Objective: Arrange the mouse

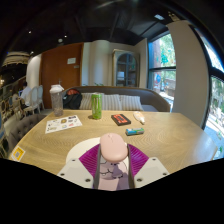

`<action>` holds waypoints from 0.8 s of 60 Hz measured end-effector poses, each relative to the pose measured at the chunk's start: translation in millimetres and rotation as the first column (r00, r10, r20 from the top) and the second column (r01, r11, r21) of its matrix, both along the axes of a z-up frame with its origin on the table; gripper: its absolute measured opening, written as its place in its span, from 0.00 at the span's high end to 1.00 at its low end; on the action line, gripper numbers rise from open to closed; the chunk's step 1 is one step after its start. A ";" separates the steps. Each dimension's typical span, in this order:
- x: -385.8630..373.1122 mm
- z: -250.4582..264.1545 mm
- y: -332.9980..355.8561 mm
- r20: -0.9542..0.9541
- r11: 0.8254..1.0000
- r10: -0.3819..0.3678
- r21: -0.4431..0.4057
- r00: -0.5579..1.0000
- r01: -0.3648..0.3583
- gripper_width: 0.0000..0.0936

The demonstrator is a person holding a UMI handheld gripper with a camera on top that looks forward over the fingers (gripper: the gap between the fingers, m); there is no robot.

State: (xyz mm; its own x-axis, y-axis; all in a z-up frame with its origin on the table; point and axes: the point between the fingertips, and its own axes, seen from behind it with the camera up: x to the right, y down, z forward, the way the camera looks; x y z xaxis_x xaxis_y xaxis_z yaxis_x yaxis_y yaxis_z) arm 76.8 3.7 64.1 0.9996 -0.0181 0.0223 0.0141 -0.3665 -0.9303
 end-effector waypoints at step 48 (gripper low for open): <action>-10.7 -26.3 -43.1 -0.084 0.998 0.042 -0.040 0.996 -0.045 0.10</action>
State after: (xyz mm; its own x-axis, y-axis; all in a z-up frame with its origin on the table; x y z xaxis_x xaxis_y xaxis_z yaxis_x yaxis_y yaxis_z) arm 66.2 -39.4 37.8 0.9978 0.0244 -0.0613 -0.0462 -0.4054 -0.9130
